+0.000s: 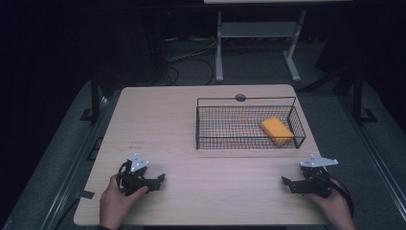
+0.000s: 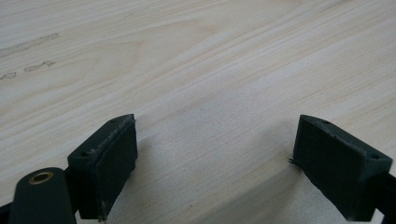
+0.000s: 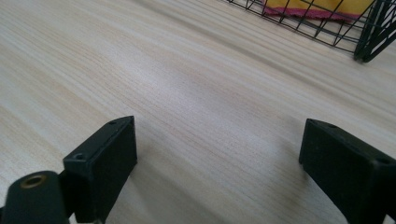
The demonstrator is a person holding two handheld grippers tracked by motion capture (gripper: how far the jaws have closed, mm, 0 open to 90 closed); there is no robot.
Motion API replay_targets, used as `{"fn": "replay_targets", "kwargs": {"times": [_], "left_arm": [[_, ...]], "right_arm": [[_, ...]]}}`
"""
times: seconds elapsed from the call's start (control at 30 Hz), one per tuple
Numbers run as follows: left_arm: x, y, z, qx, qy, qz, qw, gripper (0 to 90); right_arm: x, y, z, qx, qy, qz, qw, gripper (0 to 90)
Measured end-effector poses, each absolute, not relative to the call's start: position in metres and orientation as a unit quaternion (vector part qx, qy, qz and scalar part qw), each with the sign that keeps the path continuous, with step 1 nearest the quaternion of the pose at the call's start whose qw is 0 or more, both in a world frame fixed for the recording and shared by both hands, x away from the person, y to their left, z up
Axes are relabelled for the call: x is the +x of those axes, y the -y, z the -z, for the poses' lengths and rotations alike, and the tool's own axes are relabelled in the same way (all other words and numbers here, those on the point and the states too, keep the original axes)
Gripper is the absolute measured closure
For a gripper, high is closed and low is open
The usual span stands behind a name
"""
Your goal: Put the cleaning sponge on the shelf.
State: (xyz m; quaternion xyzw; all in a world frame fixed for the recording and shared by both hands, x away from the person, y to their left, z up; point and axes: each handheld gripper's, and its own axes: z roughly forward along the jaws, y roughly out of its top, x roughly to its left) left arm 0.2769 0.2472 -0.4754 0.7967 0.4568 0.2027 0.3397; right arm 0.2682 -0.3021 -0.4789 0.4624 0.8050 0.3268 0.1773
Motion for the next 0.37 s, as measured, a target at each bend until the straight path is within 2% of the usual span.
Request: {"fn": "replay_targets", "kwargs": {"times": [0.37], "left_arm": [[0.277, -0.2472, 0.4755, 0.797, -0.457, -0.203, 0.34, 12.9]], "right_arm": [[0.2673, 0.3049, 0.4829, 0.459, -0.8, -0.343, 0.179, 7.7]]}}
